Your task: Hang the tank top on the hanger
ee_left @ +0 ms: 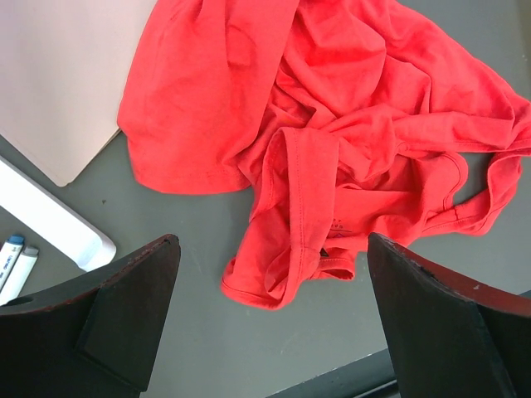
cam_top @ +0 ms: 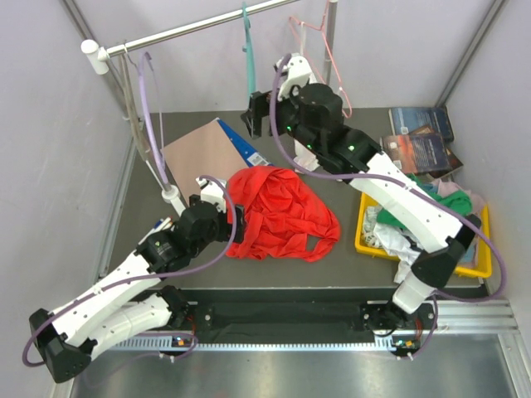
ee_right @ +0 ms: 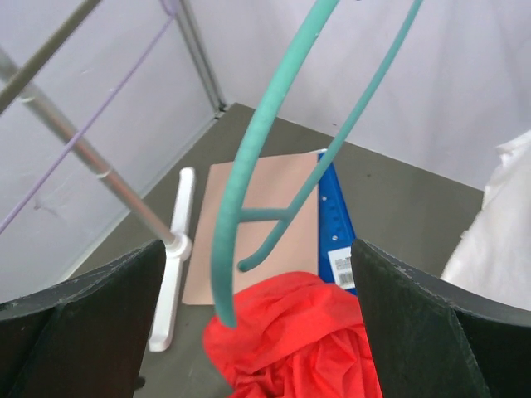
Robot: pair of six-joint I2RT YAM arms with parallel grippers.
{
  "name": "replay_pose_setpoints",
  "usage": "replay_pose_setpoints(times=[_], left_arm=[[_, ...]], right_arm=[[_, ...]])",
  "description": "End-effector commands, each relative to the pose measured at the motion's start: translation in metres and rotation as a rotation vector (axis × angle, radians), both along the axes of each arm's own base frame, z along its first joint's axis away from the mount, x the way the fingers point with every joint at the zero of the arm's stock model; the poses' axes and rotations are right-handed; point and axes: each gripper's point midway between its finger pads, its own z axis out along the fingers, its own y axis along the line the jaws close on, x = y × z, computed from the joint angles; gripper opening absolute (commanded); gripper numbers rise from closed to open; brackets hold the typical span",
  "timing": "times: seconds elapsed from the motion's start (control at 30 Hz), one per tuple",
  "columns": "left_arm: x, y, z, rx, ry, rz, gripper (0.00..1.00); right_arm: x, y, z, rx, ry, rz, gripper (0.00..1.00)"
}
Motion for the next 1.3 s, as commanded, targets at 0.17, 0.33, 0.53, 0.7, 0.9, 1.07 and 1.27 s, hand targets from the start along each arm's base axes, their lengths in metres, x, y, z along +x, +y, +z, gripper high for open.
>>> replay_pose_setpoints(times=[0.17, 0.33, 0.53, 0.7, 0.9, 1.07, 1.27], left_arm=[[0.005, 0.002, 0.001, 0.001, -0.014, 0.03, 0.99], [0.005, 0.001, 0.002, -0.009, -0.018, 0.03, 0.99], [0.005, 0.0, 0.003, -0.012, -0.021, 0.023, 0.99], [0.004, 0.003, 0.005, -0.012, -0.024, 0.034, 0.99], [0.003, 0.005, 0.007, -0.014, -0.028, 0.035, 0.99], [0.003, 0.005, 0.007, -0.013, -0.028, 0.032, 0.99], [0.003, 0.004, 0.004, -0.009, -0.022, 0.029, 0.99]], right_arm=[[0.029, -0.019, 0.017, -0.051, -0.024, -0.259, 0.85], [0.023, -0.041, 0.015, -0.07, -0.019, -0.328, 0.81], [0.019, -0.037, 0.024, -0.087, -0.089, -0.262, 0.81], [0.029, -0.025, 0.014, -0.113, -0.073, -0.18, 0.77], [0.034, -0.02, 0.012, -0.107, -0.071, -0.162, 0.56], [0.029, -0.019, 0.027, -0.072, -0.102, -0.135, 0.14], [0.026, -0.026, 0.062, -0.027, -0.182, -0.145, 0.0]])
